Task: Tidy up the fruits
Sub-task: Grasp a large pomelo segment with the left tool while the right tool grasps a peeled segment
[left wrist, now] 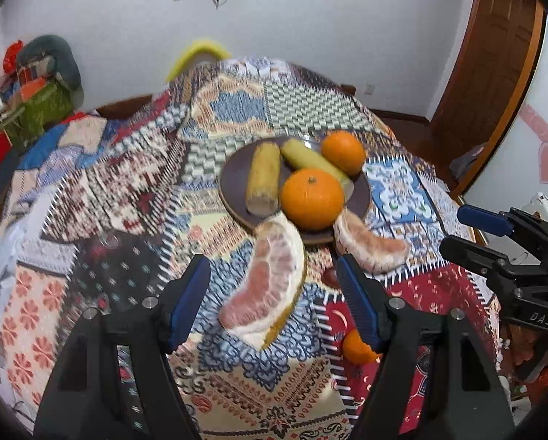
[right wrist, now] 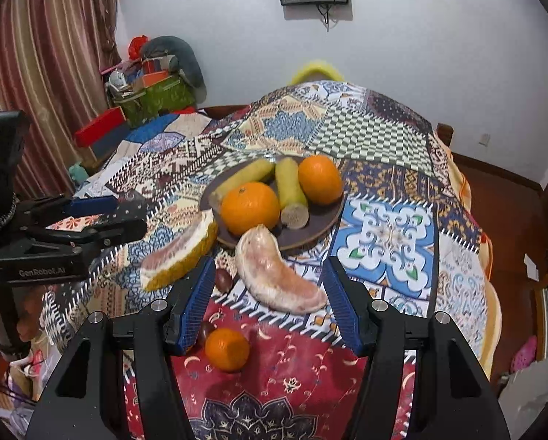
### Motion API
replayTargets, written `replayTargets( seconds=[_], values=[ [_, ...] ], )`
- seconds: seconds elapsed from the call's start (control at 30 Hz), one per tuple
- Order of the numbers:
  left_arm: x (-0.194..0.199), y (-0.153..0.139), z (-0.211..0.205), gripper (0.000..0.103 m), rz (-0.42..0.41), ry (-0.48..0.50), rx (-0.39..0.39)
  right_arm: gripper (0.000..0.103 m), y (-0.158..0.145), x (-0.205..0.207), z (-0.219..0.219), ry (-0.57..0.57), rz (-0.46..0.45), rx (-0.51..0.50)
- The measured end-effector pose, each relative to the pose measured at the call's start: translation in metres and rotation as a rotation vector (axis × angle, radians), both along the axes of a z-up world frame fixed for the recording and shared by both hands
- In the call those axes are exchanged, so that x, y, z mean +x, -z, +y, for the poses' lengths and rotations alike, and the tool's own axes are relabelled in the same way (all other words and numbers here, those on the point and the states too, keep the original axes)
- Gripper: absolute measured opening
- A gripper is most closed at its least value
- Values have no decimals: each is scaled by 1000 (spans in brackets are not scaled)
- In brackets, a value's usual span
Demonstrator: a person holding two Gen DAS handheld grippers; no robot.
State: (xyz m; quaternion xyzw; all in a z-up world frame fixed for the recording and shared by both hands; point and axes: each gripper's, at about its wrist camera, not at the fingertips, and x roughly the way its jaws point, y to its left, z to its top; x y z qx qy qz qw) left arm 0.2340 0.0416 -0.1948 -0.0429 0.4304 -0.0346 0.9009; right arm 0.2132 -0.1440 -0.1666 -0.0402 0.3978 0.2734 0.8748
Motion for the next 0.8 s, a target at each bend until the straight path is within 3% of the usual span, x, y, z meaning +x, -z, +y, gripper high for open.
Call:
replayTargets(
  seconds=[0.43,0.8],
  values=[
    [21,54,-3,71,115,32,-11,57,40,15,18,-39,78,-53],
    [38,71,0,69,144,53,-2,57,60,43,31,-84,122,-96]
  ],
)
